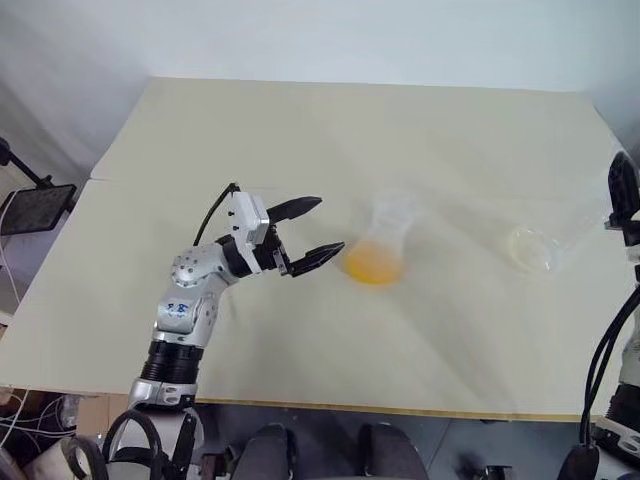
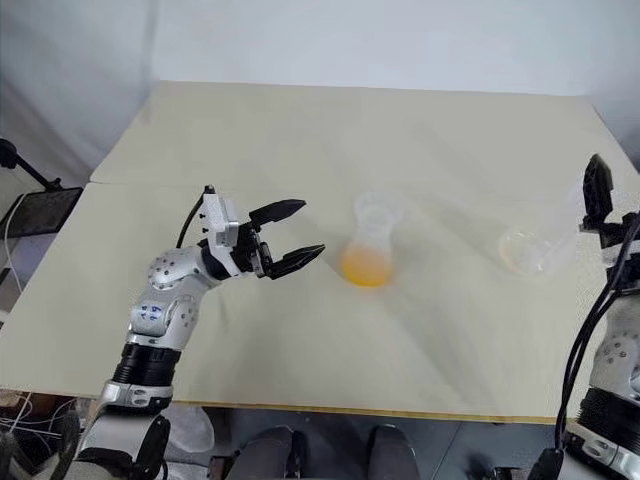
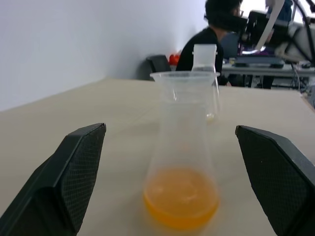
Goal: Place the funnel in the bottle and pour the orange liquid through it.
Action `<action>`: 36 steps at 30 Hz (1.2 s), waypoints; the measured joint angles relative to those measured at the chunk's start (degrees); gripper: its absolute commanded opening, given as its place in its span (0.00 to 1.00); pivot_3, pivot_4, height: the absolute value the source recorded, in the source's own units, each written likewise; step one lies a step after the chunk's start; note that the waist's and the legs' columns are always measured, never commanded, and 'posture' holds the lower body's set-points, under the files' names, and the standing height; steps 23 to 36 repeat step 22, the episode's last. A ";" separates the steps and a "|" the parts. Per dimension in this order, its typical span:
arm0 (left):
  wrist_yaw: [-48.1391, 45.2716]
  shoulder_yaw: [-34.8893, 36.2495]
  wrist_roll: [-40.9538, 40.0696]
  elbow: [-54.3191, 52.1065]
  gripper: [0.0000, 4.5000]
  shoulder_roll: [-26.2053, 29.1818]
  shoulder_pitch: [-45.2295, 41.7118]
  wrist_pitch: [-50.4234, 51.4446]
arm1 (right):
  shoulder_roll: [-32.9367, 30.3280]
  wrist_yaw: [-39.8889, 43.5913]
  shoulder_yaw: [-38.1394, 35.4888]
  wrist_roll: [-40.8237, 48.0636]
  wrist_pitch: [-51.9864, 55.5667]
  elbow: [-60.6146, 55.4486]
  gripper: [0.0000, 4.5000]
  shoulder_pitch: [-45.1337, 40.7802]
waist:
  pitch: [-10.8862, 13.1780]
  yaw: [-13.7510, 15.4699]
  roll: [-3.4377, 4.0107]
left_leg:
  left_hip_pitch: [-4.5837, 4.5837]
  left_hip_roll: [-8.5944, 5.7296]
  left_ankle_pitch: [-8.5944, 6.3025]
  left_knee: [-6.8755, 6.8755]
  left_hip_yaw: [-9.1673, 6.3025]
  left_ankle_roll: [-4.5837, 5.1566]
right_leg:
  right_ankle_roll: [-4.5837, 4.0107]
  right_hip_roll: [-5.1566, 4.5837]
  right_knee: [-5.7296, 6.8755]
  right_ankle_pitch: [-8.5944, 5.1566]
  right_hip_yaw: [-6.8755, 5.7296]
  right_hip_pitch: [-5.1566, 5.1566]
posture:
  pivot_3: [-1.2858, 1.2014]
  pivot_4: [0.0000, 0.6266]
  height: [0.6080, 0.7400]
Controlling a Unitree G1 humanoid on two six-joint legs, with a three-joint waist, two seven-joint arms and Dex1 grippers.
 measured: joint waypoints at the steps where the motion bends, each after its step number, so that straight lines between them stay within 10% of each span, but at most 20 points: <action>1: -0.12 0.40 -0.08 -0.33 1.00 0.90 0.60 0.41 | -1.14 1.53 0.76 0.55 0.25 -1.38 1.00 0.07 | 0.00 -0.05 0.00 | 0.00 0.02 0.00 0.00 0.00 0.00 | 0.00 0.01 0.00 0.00 0.00 0.00 | 0.52 0.24 1.00; 16: -2.43 6.49 -2.55 -8.12 1.00 11.67 12.38 4.69 | -10.88 39.79 14.17 -2.21 -5.31 -9.87 1.00 29.11 | 0.03 1.55 -0.05 | 0.02 -0.03 -0.07 0.03 -0.02 0.11 | 0.10 -0.06 -0.20 0.05 0.00 0.15 | 0.52 0.24 1.00; 36: -1.72 6.65 -2.01 -9.16 1.00 12.24 15.37 4.32 | -10.86 43.47 14.36 -2.81 -8.97 -7.85 1.00 29.89 | 0.05 1.33 -0.08 | 0.52 0.17 -0.06 0.02 -0.06 0.09 | 0.09 -0.02 -0.55 0.05 -0.01 0.79 | 0.52 0.24 1.00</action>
